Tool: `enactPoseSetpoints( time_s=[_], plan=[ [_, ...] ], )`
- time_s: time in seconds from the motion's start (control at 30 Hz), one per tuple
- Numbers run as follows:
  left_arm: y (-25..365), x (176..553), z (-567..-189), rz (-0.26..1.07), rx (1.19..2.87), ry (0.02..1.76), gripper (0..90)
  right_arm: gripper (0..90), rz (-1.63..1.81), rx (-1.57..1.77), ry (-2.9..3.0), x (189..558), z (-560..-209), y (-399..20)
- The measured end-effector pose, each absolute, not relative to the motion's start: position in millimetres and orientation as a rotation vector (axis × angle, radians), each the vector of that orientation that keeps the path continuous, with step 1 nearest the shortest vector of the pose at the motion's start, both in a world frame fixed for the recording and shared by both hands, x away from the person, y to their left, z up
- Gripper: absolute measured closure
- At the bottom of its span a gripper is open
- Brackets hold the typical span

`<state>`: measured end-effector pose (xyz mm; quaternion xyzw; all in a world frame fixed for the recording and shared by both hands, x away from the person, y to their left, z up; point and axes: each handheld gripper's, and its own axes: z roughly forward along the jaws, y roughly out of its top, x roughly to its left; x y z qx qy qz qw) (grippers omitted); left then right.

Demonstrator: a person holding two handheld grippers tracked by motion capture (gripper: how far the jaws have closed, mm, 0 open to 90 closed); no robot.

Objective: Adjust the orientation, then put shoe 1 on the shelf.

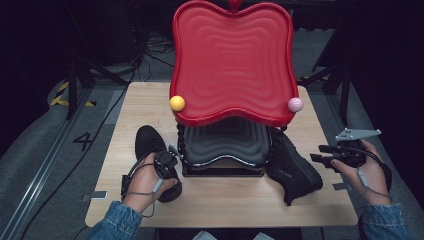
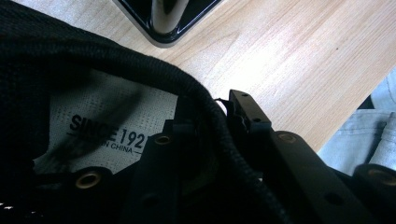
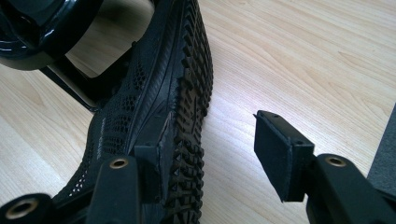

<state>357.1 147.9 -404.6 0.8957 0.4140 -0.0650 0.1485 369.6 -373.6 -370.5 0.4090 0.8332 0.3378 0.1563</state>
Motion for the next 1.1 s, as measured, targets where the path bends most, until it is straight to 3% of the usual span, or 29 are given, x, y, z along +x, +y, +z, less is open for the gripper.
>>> enactPoseSetpoints(
  time_s=[0.2,0.27,0.7,1.1],
  plan=[
    [157,358,-405,-0.254,2.51,1.175,81.4,48.7,0.962,1.164,2.387,370,-371,-374],
    [161,357,-404,-0.242,2.486,1.177,87.3,48.6,0.968,1.165,2.388,370,-370,-373],
    [171,354,-370,-0.212,2.541,1.12,87.8,48.0,0.989,1.169,2.384,372,-370,-374],
    [170,347,-302,-0.175,2.582,1.0,87.5,47.9,0.999,1.188,2.379,369,-371,-379]
  ],
)
